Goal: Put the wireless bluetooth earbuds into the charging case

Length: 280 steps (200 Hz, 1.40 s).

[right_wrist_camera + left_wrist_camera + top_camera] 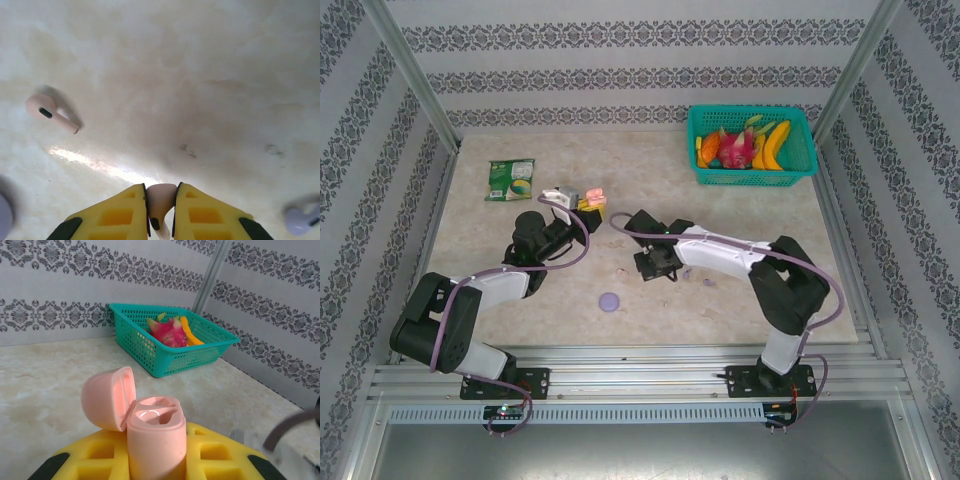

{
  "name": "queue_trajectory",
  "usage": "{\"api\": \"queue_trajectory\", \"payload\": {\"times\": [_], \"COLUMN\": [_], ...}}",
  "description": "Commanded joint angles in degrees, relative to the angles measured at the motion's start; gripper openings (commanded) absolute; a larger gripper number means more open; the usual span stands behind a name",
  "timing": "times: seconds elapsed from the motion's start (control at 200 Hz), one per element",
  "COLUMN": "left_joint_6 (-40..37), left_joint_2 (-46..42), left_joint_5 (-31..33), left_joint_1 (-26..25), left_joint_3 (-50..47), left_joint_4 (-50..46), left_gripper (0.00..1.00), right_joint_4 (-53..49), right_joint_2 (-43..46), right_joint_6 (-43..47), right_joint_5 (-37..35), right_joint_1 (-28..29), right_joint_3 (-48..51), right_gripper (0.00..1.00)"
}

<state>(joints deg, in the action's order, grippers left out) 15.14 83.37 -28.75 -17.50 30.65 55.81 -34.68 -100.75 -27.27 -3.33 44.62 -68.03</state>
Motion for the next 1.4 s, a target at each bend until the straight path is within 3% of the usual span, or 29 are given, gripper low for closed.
{"api": "queue_trajectory", "payload": {"times": [0.0, 0.2, 0.485, 0.645, 0.864, 1.104, 1.394], "left_joint_6": [1.1, -0.5, -7.9, -11.0, -16.4, -21.6, -25.4], "left_joint_2": [0.7, 0.5, 0.8, 2.0, 2.9, 3.4, 4.4], "left_joint_5": [-4.8, -9.8, -8.8, -7.0, 0.0, 5.3, 5.1], "left_joint_1": [0.7, -0.9, -6.7, -10.0, -13.4, -14.2, -14.3], "left_joint_3": [1.7, 4.5, 10.9, 14.7, 16.3, 17.6, 21.2], "left_joint_4": [3.8, 2.8, -2.6, -4.9, -5.7, -5.3, -5.1], "left_gripper": [0.00, 0.00, 0.00, 0.00, 0.00, 0.00, 0.00], "right_joint_4": [1.4, 2.8, 8.8, 13.6, 21.6, 30.7, 41.1], "right_joint_2": [5.8, 15.8, 26.4, 28.4, 29.8, 29.9, 31.0], "right_joint_6": [-1.6, -1.6, -1.1, -1.3, -4.0, -9.0, -12.2], "right_joint_5": [0.2, 1.8, 7.6, 9.9, 11.5, 12.7, 12.4], "right_joint_1": [-1.9, -6.7, -13.9, -15.0, -15.2, -15.2, -14.8], "right_joint_3": [1.6, 1.4, -2.2, -4.6, -4.7, -1.0, 4.8], "right_gripper": [0.15, 0.15, 0.16, 0.16, 0.16, 0.17, 0.16]}}
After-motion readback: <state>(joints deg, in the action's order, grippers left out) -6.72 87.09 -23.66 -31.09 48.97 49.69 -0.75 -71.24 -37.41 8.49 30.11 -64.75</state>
